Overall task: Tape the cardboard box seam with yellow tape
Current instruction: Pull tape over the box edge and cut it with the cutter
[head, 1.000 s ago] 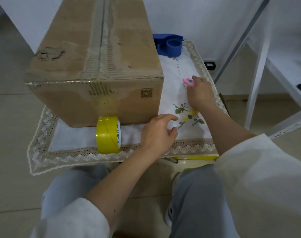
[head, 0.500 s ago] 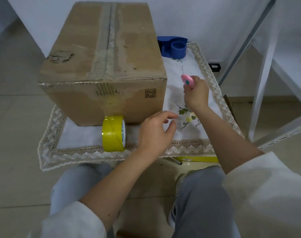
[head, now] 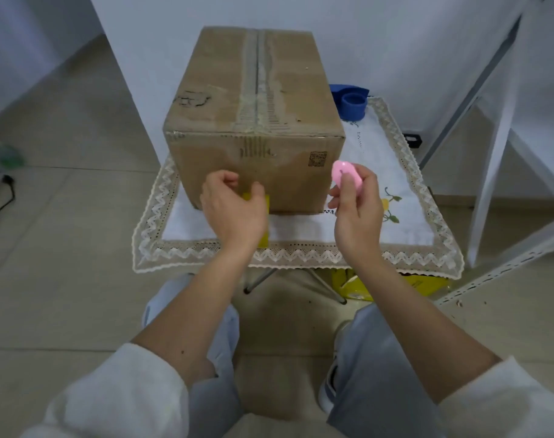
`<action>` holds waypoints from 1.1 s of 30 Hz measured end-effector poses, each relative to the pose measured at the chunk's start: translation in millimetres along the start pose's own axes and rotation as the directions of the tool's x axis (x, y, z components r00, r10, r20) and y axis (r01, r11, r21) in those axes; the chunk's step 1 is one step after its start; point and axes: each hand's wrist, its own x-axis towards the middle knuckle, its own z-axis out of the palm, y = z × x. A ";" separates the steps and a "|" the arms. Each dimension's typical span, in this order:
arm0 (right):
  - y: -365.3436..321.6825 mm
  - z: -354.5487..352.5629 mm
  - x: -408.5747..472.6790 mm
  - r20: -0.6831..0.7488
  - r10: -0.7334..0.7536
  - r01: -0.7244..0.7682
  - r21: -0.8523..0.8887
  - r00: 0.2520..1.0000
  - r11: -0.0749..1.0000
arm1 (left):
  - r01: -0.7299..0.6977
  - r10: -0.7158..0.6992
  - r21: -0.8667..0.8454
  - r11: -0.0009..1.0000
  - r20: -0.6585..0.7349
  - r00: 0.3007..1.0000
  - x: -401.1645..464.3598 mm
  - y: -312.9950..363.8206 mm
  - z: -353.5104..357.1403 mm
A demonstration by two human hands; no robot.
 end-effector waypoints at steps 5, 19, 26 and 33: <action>-8.5 12.0 -8.7 0.256 -0.035 0.043 -0.025 0.966 0.999 | 0.382 -0.353 -0.037 0.923 0.308 0.883 16.5 -10.0 -6.9; -14.8 28.9 -1.7 0.482 0.017 0.068 -0.160 0.876 0.985 | 0.406 -0.327 -0.220 0.887 0.321 0.889 11.2 -22.6 -4.6; -15.2 34.7 -0.2 0.464 0.013 0.093 -0.206 0.886 0.974 | 0.396 -0.316 -0.237 0.887 0.314 0.895 8.5 -22.1 -4.5; -13.6 34.7 5.0 0.486 -0.006 0.160 -0.275 0.874 0.948 | 0.324 -0.229 -0.256 0.911 0.340 0.912 0.7 -22.8 -6.8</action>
